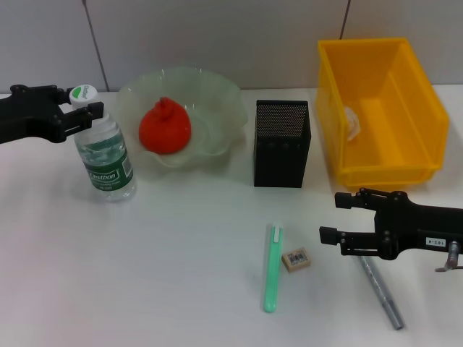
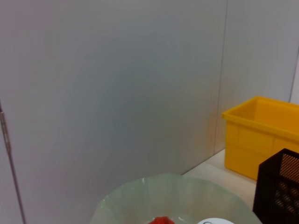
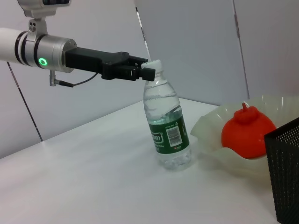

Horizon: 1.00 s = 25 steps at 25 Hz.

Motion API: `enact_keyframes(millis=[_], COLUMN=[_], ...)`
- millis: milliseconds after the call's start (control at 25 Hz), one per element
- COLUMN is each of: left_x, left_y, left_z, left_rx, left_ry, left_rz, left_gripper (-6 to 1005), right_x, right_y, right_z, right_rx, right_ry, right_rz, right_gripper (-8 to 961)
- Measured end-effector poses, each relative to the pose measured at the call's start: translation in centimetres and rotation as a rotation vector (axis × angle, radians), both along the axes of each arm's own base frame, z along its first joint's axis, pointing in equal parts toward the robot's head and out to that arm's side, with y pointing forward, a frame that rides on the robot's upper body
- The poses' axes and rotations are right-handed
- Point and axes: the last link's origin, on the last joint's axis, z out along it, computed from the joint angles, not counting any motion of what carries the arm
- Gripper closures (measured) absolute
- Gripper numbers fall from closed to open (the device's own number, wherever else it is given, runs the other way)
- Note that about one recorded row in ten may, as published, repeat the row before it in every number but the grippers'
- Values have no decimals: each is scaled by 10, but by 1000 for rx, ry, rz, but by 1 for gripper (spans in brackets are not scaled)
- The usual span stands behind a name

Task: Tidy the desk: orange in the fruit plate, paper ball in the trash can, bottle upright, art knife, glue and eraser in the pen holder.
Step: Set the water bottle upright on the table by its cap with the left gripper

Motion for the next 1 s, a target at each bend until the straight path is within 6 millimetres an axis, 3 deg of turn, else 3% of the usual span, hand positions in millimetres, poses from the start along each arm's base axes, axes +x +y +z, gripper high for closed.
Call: enact_keyframes(millis=[920,1000], left_x=[-5,-5], left_y=[3,4], left_z=[-2,-2], left_rx=[24,27], left_ry=[13,14], left_rz=[27,29], left_gripper=[538,417], right_x=[0,0], right_y=[2,2], right_z=[2,2], right_rx=[7,8], right_ry=[4,4], right_rz=[-6,-7], right_gripper=[124,124])
